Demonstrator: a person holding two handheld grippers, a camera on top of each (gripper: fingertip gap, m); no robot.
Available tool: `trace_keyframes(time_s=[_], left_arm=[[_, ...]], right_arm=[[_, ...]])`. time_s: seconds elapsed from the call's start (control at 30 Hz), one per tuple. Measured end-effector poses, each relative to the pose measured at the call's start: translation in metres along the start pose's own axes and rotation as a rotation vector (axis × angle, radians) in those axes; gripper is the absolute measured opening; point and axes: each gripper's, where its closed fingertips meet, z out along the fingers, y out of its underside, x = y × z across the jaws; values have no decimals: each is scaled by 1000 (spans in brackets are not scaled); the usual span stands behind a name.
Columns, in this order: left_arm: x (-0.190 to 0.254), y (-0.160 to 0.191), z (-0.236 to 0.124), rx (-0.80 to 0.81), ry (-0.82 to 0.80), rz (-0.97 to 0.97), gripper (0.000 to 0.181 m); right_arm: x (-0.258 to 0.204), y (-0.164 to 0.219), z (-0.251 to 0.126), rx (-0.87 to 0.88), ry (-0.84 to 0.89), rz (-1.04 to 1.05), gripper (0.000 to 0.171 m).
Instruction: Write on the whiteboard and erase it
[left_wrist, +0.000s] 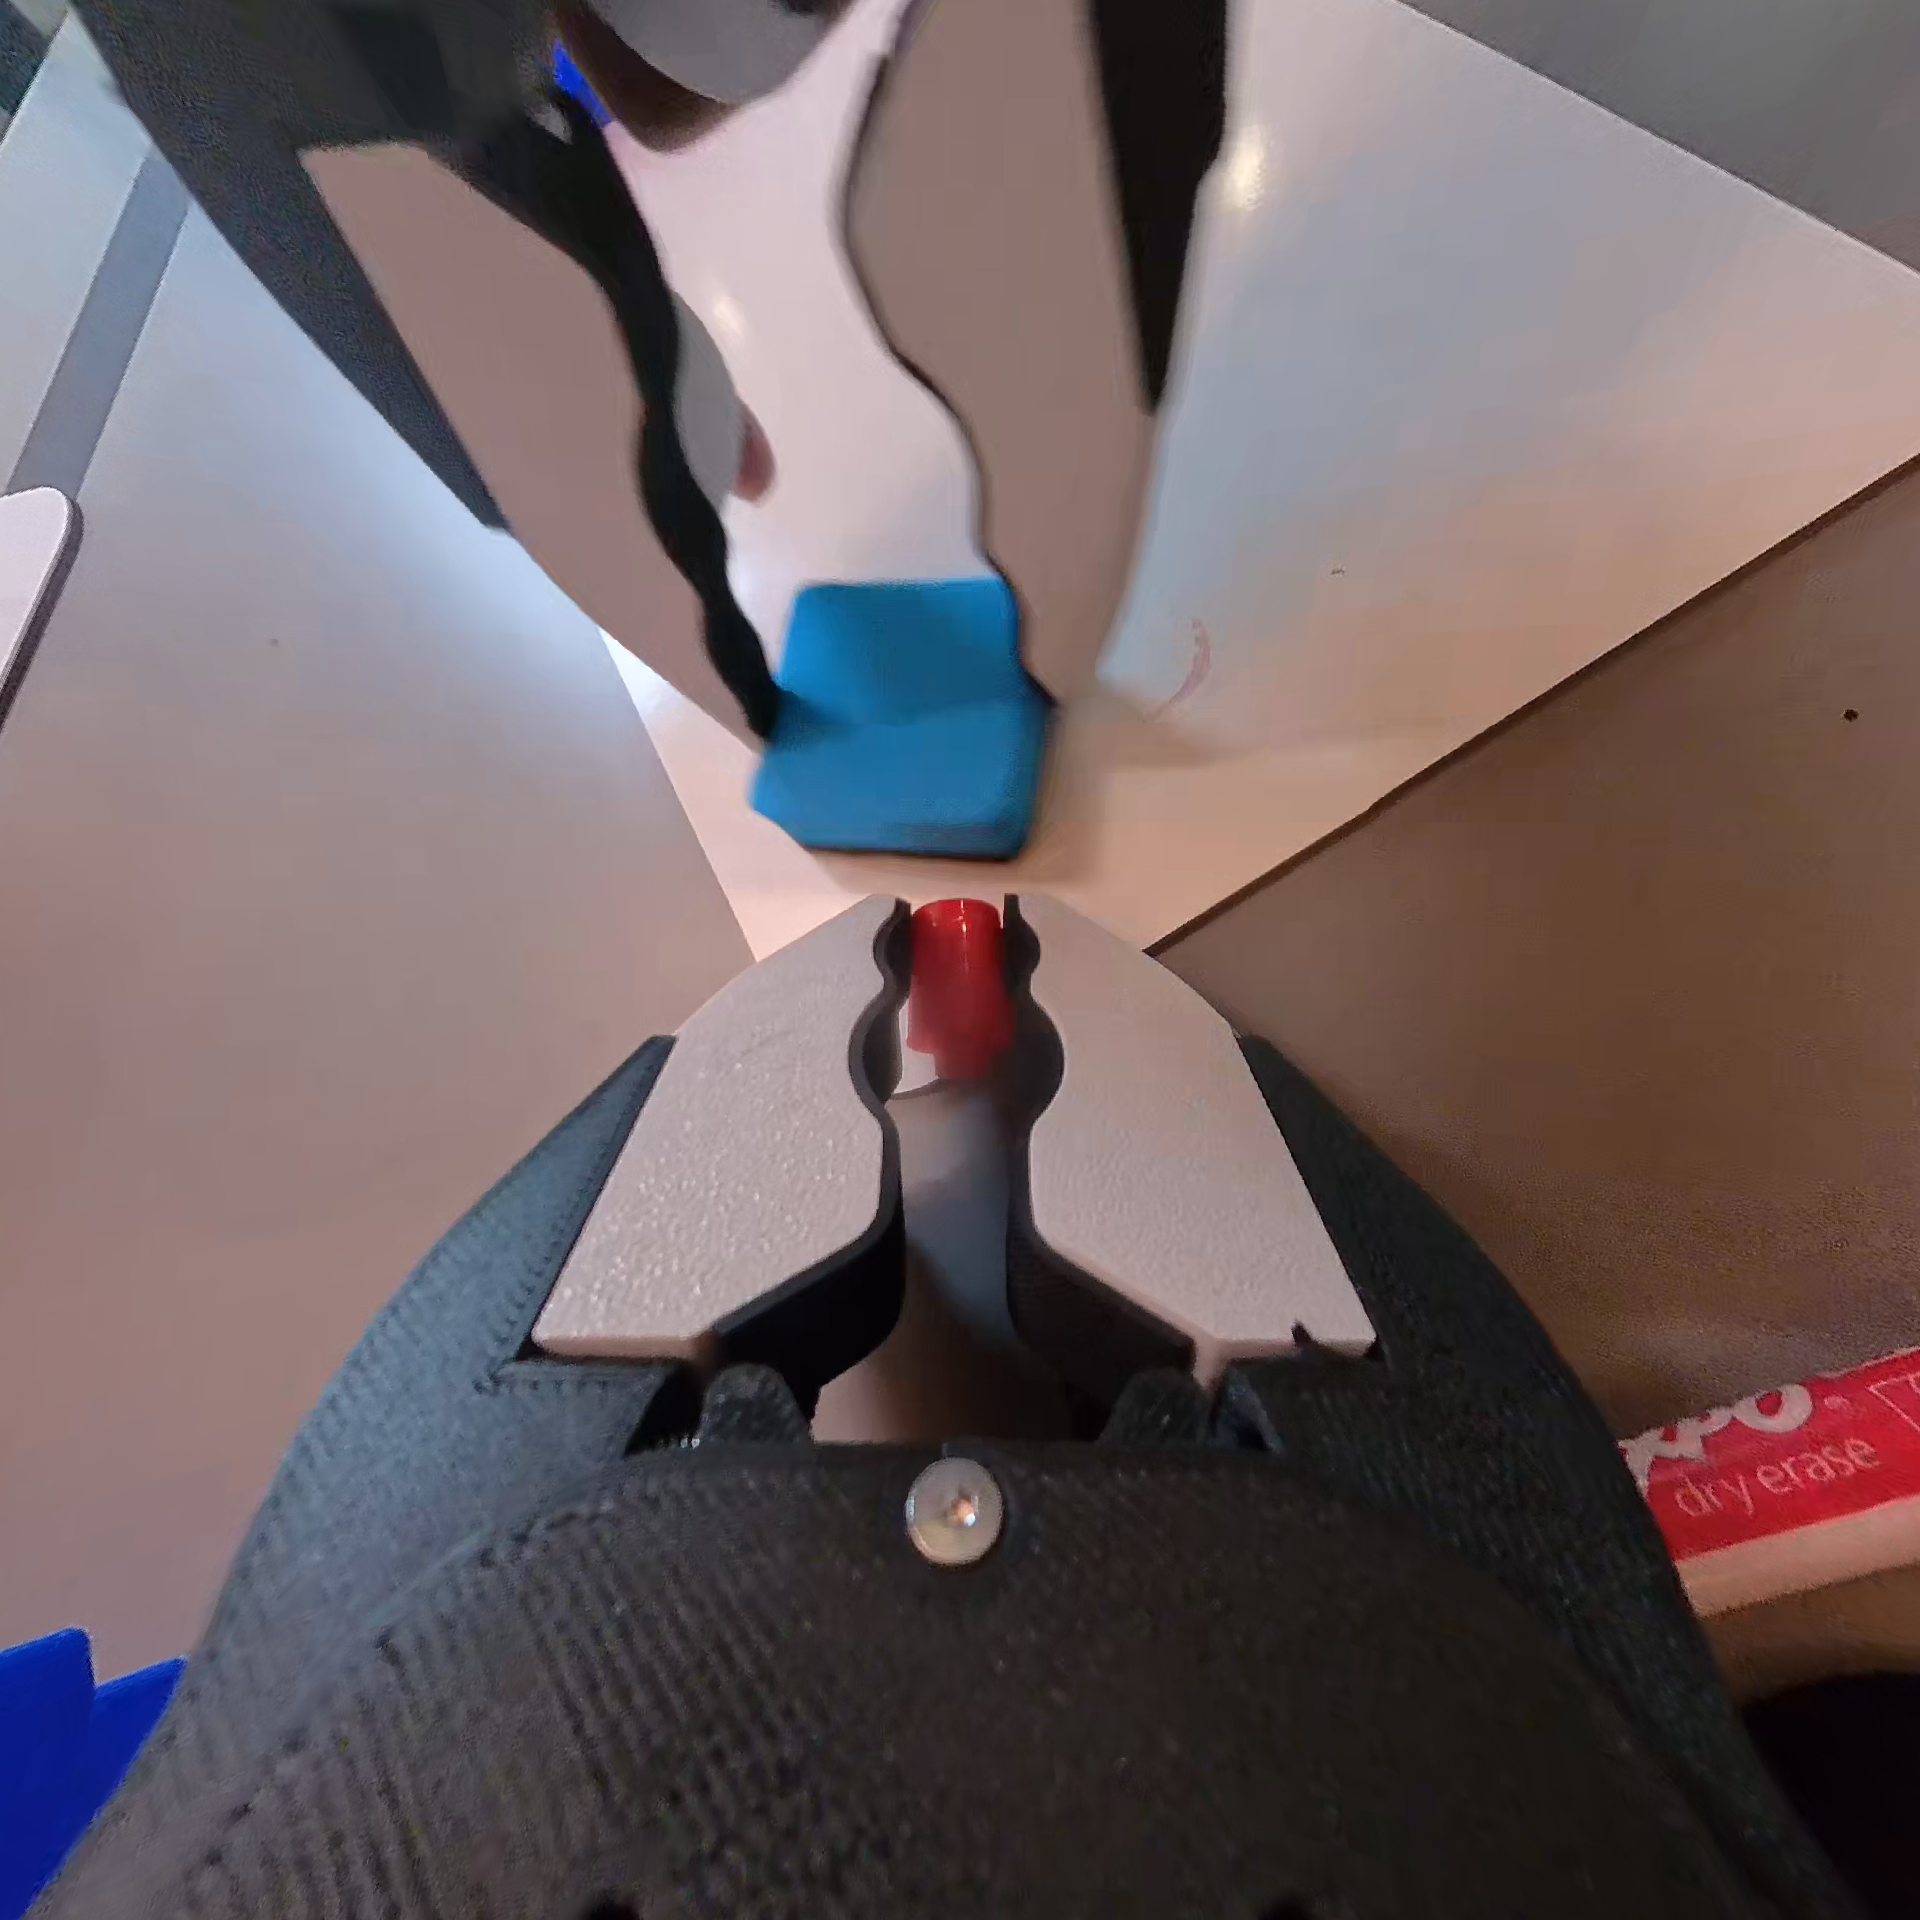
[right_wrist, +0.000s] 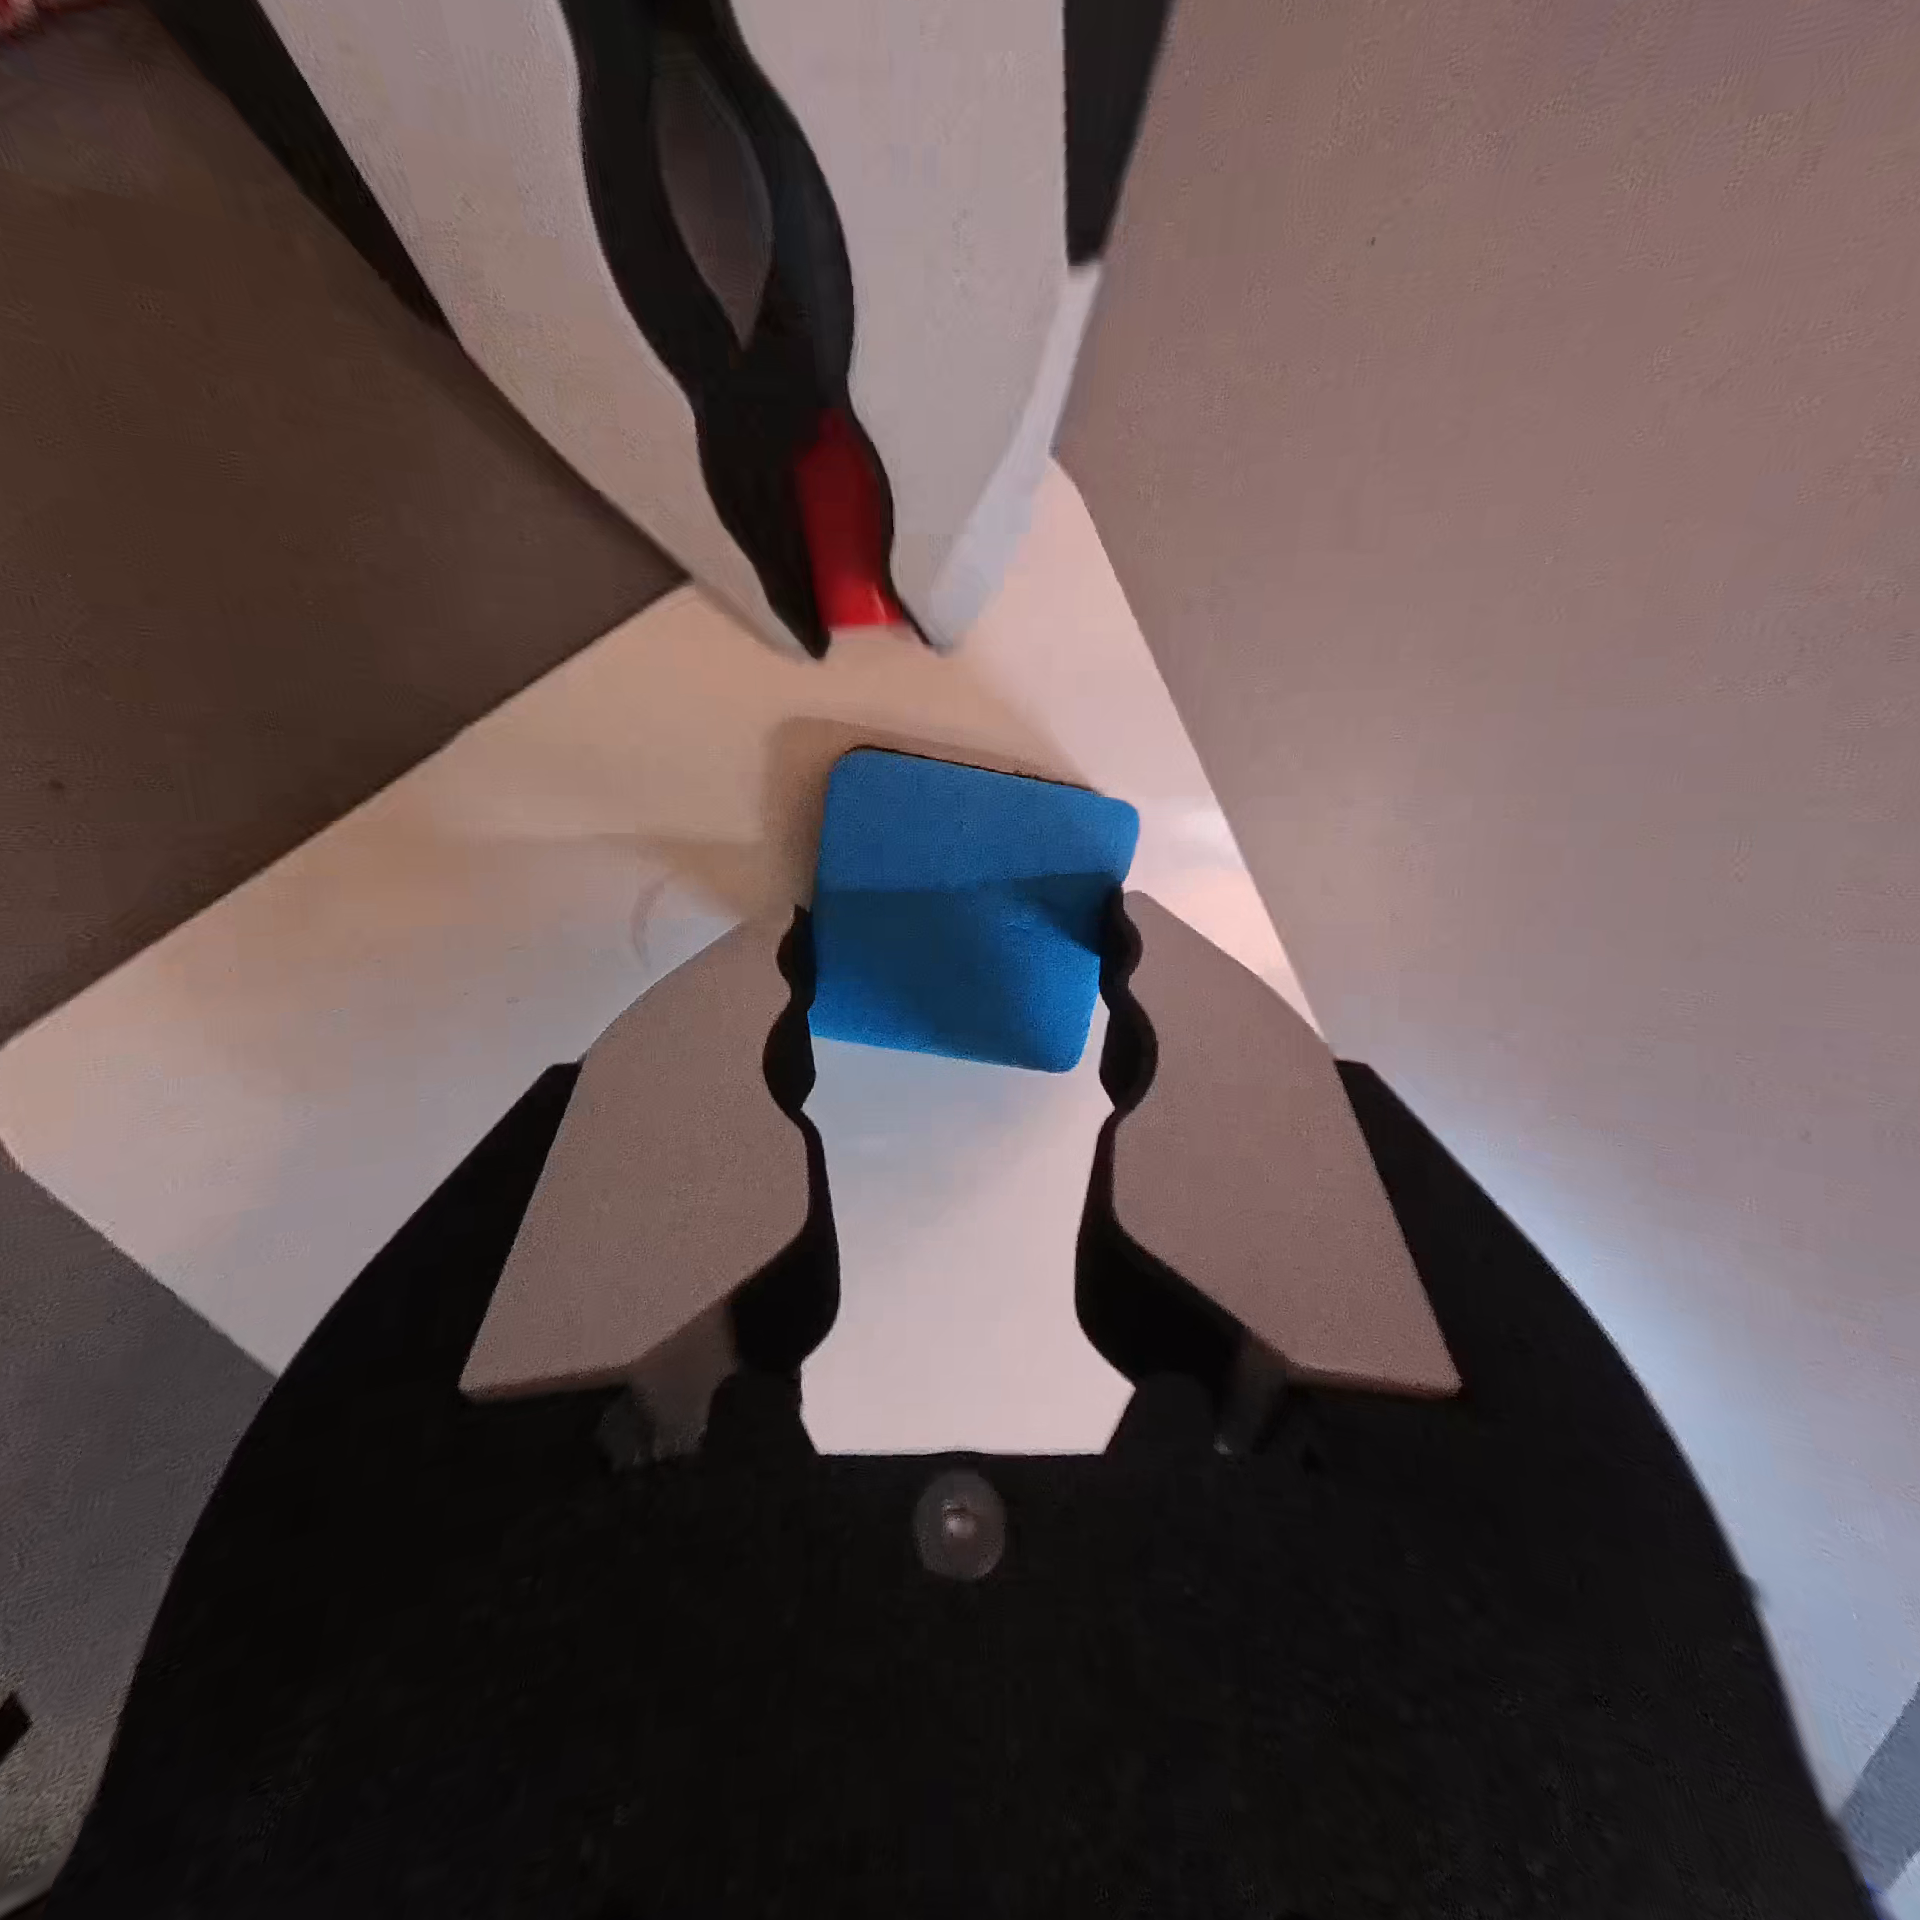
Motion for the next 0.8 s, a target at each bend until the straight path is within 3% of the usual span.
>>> trace_keyframes(time_s=[0.07, 0.13, 0.23, 0.3, 0.4, 0.5, 0.6, 0.67, 0.8], left_arm=[[0, 0, 0, 0, 0, 1, 17], [0, 0, 0, 1, 1, 0, 17], [0, 0, 0, 1, 2, -1, 17], [1, 0, 0, 1, 2, -2, 17], [1, 0, 0, 1, 1, -3, 17], [1, 0, -1, 2, 4, -8, 17], [1, 0, -1, 1, 2, -7, 17], [1, 0, -1, 1, 1, -8, 17], [1, 0, -1, 2, 2, -8, 17]], right_arm=[[-28, -13, 1, 28, -37, -81, 54], [-55, 1, -4, -1, -56, -138, 54], [-32, 30, -10, -20, -21, -16, 54], [-7, 27, -7, -10, 16, 62, 54], [-38, 0, -3, 31, -17, -39, 53], [-65, 23, -11, -15, -41, -93, 54], [-25, 52, -15, -31, 24, 70, 54], [-14, 41, -12, -1, 45, 101, 54], [-83, 14, -10, 13, -29, -99, 54]])
